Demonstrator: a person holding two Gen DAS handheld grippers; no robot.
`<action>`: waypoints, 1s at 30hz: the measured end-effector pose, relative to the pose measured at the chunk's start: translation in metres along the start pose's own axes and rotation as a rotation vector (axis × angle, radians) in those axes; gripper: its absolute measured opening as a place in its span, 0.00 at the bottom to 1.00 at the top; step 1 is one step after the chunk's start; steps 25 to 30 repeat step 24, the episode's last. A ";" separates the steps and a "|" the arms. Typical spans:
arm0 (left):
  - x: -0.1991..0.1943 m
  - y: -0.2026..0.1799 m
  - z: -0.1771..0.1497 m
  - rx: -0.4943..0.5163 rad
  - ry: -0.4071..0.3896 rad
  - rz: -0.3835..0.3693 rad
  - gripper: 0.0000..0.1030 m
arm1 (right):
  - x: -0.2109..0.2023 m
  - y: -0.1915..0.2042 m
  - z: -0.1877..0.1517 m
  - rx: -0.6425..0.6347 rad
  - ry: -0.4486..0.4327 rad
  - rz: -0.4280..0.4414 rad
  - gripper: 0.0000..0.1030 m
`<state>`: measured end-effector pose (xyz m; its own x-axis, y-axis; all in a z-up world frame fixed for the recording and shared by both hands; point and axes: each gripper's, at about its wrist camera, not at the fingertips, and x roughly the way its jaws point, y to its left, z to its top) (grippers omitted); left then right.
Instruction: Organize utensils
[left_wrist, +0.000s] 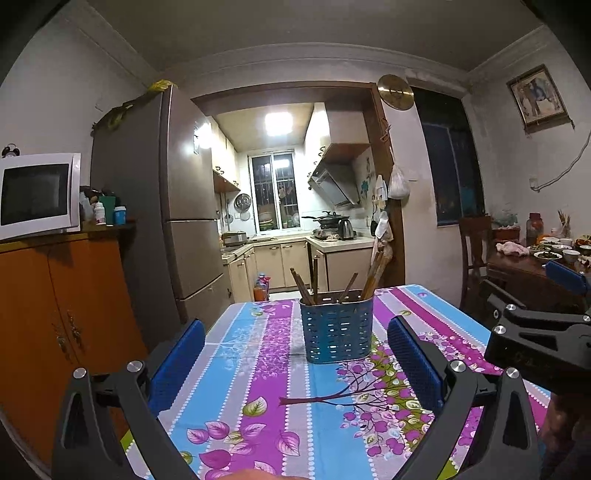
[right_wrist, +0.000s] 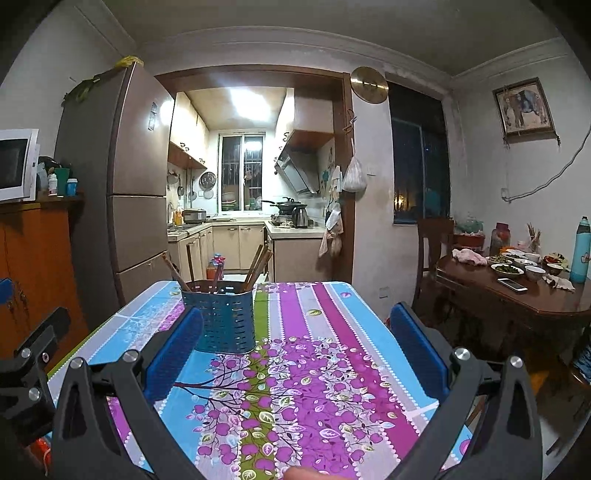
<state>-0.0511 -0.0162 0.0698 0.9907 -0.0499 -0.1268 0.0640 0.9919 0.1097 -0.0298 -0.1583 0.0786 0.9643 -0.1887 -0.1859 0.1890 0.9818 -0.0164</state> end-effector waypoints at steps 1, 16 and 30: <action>0.001 0.000 0.000 0.001 0.003 -0.003 0.96 | -0.001 0.000 -0.001 -0.002 0.000 0.001 0.95; 0.012 0.010 -0.007 -0.070 0.033 -0.002 0.87 | 0.000 0.000 -0.003 -0.011 -0.002 -0.004 0.95; 0.018 0.015 -0.007 -0.095 0.081 -0.020 0.92 | 0.002 -0.001 -0.002 -0.008 0.000 -0.008 0.95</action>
